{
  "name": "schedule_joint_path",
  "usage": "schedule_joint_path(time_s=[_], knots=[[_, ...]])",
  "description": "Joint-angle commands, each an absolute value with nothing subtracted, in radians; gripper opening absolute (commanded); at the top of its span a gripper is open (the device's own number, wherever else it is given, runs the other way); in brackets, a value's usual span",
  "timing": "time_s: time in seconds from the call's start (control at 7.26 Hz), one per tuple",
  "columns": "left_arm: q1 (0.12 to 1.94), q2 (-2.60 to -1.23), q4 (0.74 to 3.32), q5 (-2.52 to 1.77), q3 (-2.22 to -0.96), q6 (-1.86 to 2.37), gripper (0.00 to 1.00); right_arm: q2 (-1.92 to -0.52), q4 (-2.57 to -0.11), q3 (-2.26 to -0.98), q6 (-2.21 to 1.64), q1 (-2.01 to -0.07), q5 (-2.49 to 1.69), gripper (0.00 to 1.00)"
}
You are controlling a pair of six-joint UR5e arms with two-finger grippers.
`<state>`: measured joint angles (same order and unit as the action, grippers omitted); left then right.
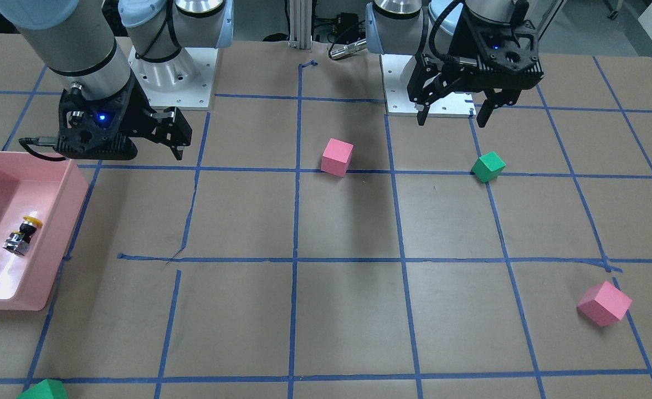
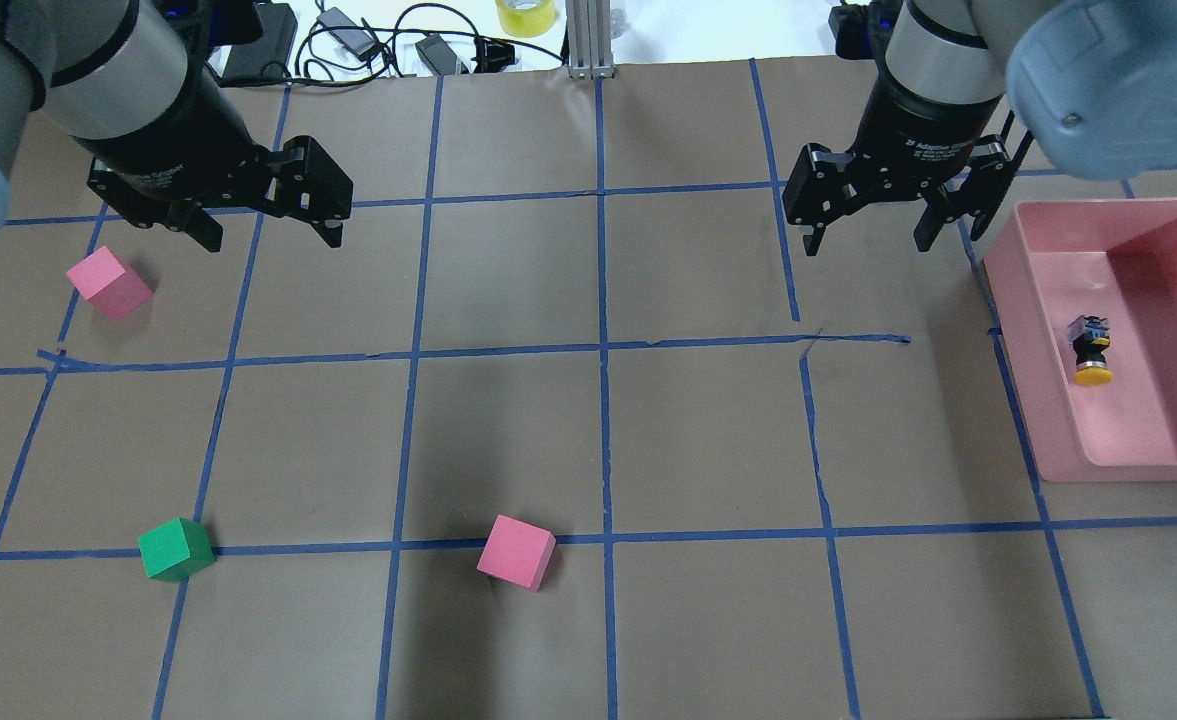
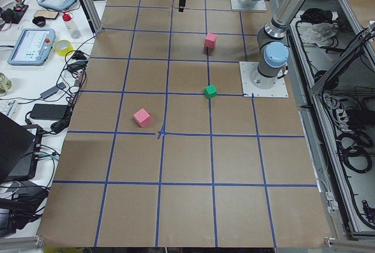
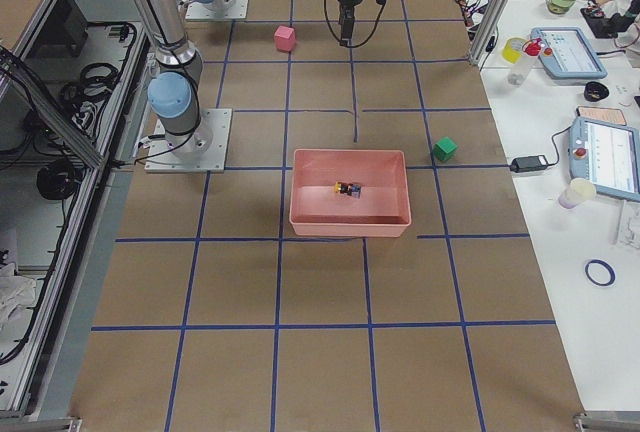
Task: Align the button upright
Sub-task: 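Move the right gripper toward the pink bin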
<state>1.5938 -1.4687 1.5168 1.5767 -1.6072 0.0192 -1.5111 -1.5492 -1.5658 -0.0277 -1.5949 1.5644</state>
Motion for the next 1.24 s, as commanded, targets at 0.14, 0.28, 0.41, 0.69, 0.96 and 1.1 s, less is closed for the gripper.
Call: schedule_joint_path(time_s=[0.14,0.28,0.41,0.69,0.96,1.1], knots=[[1.592,-1.466,1.514,1.58,-1.609,0.02,1.0,-1.511,-1.555,-1.572,-0.028,-1.594,1.571,1.0],[1.592,-1.466,1.514,1.58,-1.609,0.02,1.0,-1.511,-1.557,-1.572,-0.028,-1.592,1.562,1.0],[1.592,-1.466,1.514,1.58,-1.609,0.02,1.0,-1.511,-1.555,-1.572,-0.026,-1.595,1.566,1.0],[1.592,-1.466,1.516,1.58,-1.609,0.02,1.0,-1.513,-1.557,-1.562,-0.028,-1.595,1.575,1.0],[1.592,-1.466,1.516,1.58,-1.611,0.02,1.0,-1.509,-1.652,-1.566,-0.017,-1.583,1.581,1.0],[1.592,-1.465,1.516,1.582,-1.609,0.02,1.0,-1.509,-1.663,-1.569,-0.026,-1.575,1.594,1.0]])
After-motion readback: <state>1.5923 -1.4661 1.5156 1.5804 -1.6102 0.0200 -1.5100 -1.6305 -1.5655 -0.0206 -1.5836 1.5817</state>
